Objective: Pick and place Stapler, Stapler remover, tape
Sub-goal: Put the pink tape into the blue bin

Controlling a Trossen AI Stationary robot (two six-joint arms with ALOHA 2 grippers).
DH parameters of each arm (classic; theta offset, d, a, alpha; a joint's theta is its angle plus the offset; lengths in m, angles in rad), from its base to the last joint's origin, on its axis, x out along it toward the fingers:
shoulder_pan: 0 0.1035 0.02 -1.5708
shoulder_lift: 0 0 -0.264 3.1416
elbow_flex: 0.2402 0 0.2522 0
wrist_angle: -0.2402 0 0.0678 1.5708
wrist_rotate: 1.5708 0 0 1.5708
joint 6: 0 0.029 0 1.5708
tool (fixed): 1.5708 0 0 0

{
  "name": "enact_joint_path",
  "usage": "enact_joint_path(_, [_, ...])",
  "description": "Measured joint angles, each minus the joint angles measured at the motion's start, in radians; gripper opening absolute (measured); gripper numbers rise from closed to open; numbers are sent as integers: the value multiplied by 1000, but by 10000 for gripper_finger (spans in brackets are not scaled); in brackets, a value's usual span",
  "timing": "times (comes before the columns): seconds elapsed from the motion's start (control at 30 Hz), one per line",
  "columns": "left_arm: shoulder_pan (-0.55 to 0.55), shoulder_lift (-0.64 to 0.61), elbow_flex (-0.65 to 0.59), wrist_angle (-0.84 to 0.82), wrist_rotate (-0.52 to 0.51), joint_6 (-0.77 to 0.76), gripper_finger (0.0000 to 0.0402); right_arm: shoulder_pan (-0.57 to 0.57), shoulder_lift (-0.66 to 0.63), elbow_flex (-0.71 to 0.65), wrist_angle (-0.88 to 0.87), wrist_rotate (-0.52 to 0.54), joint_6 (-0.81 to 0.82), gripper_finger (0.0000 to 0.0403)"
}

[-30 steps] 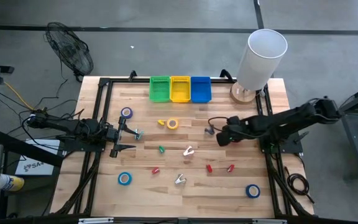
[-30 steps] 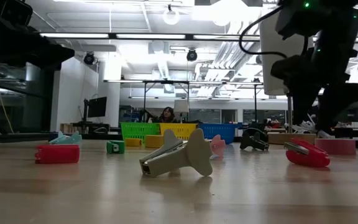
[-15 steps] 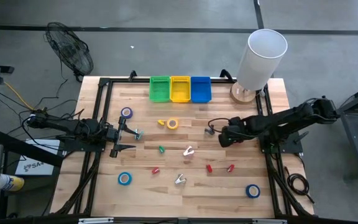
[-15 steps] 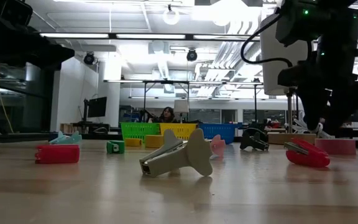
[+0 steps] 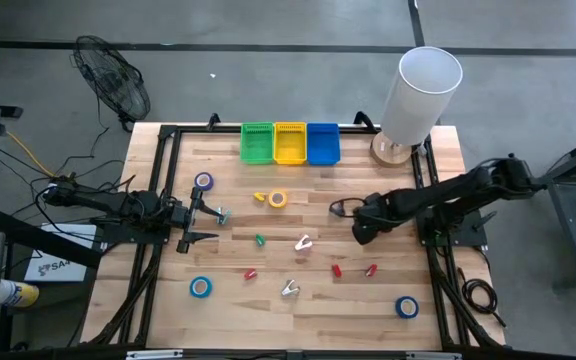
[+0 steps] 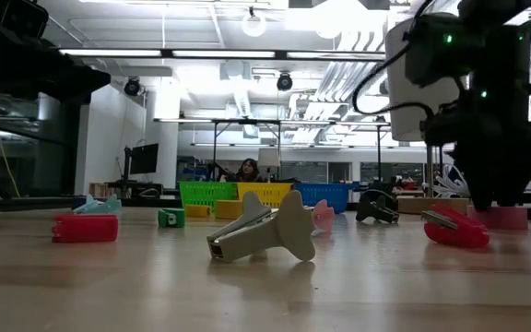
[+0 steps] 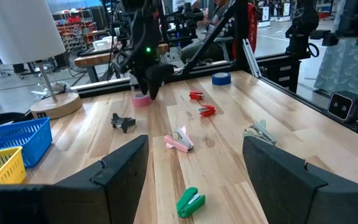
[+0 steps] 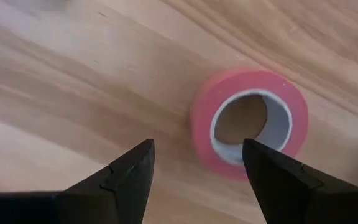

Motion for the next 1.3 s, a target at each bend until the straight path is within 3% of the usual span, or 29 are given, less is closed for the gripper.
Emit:
enact_joint_path(0.4, [0, 0, 0, 0, 0, 0, 259, -6, 78, 0, 49, -31, -10, 224])
enact_joint_path(0.97, [0, 0, 0, 0, 0, 0, 259, -5, 75, 16, 43, -59, -9, 33])
enact_joint_path(1.3, [0, 0, 0, 0, 0, 0, 259, -46, 74, 200, 48, 79, -148, 34])
